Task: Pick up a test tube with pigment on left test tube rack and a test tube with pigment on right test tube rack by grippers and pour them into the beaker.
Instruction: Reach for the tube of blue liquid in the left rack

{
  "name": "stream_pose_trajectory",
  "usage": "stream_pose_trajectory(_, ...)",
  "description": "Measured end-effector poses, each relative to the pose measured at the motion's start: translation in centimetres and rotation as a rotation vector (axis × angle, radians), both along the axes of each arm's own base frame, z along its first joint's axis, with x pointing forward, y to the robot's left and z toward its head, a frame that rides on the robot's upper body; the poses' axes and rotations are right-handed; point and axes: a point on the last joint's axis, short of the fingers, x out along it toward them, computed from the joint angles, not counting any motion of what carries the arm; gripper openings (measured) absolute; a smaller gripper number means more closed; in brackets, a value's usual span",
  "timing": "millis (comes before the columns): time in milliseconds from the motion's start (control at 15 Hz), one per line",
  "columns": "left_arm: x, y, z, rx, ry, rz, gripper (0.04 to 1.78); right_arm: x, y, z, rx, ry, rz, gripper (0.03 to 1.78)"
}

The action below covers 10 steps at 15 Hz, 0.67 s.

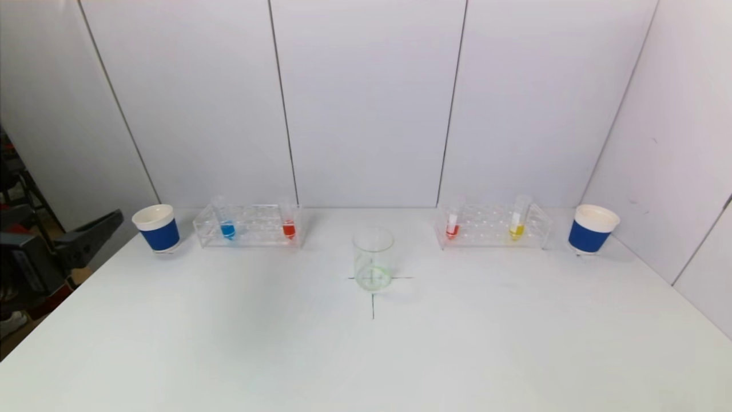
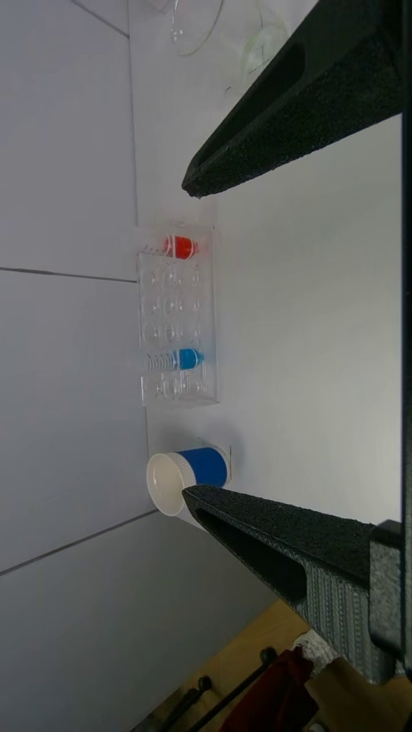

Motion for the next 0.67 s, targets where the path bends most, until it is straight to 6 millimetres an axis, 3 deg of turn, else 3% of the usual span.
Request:
stream_pose_trajectory(333, 6.4, 0.0, -2.7, -0.004, -0.004, -0.024, 1.76, 0.0, 0.0, 0.0, 0.000, 0.000, 0.000, 1.77)
stream_pose_trajectory(667, 11.2, 0.4, -7.0, -0.007, -0.031, -0.062, 1.76, 0.0, 0.0, 0.0, 0.000, 0.000, 0.000, 1.77)
